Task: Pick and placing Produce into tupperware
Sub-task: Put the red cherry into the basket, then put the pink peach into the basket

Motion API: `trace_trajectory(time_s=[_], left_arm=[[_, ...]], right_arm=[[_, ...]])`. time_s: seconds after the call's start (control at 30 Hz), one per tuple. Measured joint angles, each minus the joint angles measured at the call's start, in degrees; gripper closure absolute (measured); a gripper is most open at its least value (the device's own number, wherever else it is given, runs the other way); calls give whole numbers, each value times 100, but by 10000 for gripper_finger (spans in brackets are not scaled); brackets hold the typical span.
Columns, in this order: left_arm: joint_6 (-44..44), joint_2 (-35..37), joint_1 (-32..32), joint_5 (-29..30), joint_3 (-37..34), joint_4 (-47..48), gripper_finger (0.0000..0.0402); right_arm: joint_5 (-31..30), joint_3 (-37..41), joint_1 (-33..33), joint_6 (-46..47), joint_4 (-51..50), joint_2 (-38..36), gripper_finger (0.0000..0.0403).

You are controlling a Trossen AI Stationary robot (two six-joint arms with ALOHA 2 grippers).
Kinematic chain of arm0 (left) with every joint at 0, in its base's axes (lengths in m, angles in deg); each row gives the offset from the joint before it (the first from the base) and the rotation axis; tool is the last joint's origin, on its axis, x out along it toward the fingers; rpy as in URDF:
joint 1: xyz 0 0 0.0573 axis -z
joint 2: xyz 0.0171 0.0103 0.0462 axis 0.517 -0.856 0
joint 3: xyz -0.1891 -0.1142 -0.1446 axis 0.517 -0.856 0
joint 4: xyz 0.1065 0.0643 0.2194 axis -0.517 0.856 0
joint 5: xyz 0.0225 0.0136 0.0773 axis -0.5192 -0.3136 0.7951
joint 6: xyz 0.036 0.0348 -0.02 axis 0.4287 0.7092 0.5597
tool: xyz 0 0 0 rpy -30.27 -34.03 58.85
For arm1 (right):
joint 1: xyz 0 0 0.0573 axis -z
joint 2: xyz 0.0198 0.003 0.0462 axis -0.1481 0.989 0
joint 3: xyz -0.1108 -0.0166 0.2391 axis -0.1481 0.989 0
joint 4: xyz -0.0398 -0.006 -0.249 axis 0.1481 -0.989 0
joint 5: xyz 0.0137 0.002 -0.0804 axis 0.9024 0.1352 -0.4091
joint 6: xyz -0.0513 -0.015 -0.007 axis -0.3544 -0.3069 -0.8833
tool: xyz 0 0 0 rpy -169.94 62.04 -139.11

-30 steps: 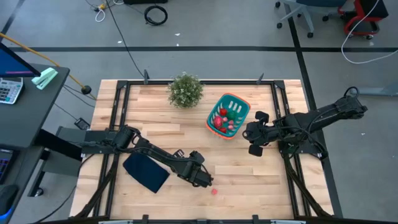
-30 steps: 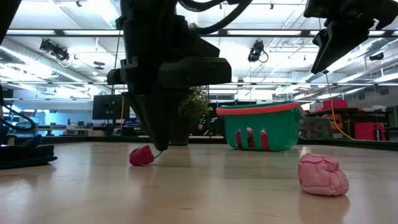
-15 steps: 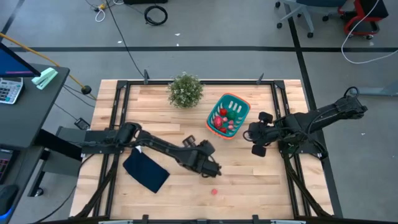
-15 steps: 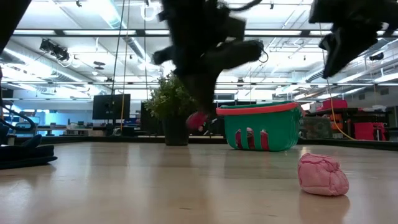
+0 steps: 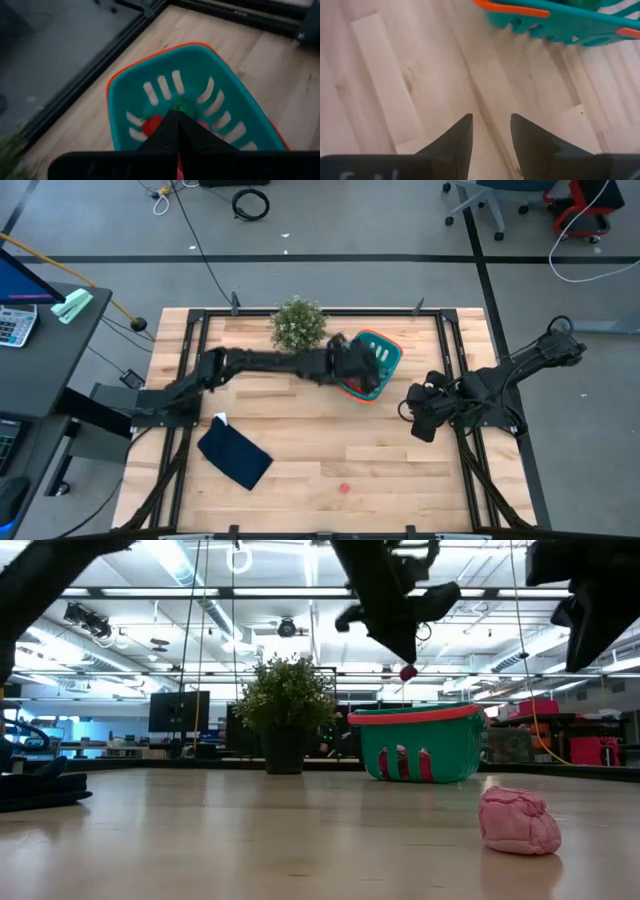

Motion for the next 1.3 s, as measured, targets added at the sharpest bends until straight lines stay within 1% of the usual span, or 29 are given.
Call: trace_trajectory(time_s=[0.07, 0.13, 0.27, 0.37, 0.5, 0.6, 0.77, 0.9, 0.97, 1.0, 1.07, 1.13, 1.23, 1.27, 1.3], left_arm=[[7, -13, -271, -532, -2, -173, 401], [-166, -96, -476, -784, 4, -225, 397], [-367, -396, -690, -934, -11, -106, 389], [-383, -572, -674, -1077, -11, -132, 394], [-320, -643, -612, -1083, -11, -112, 394], [-97, -643, -568, -1118, -9, -172, 368], [89, -640, -487, -1118, 37, -173, 299], [94, -503, -406, -1131, 26, -32, 260], [126, -306, -346, -1138, 135, 337, 251], [190, -217, -307, -1142, 252, 552, 249], [260, -50, -218, -1261, 538, 1210, 248], [233, 55, -101, -1394, 933, 1905, 251], [115, 120, 127, -1451, 1637, 2928, 261], [88, 218, 210, -1437, 1650, 3076, 264], [85, 420, 284, -1455, 1502, 3029, 267]], right_arm=[[0, 0, -139, 0, 0, 0, 263], [-2, 0, -264, 2, 3, 0, 263], [-4, 0, -472, 71, 15, 0, 263], [-29, 0, -595, 152, 15, 0, 263], [-61, 0, -722, 168, 51, 0, 263], [-92, 0, -762, 237, 69, 0, 263], [-224, 0, -781, 452, 66, 0, 263], [-659, 0, -781, 414, 89, 0, 263], [-918, 1, -780, 280, 253, 4, 263], [-992, 23, -776, 218, 457, 13, 263], [-956, 198, -795, -53, 1216, 22, 263], [-718, 532, -901, -590, 2394, 24, 263], [-188, 1169, -1028, -1505, 4500, 29, 263], [-62, 1381, -1051, -1664, 5115, 50, 263], [29, 1567, -1071, -1718, 5645, 81, 263]])
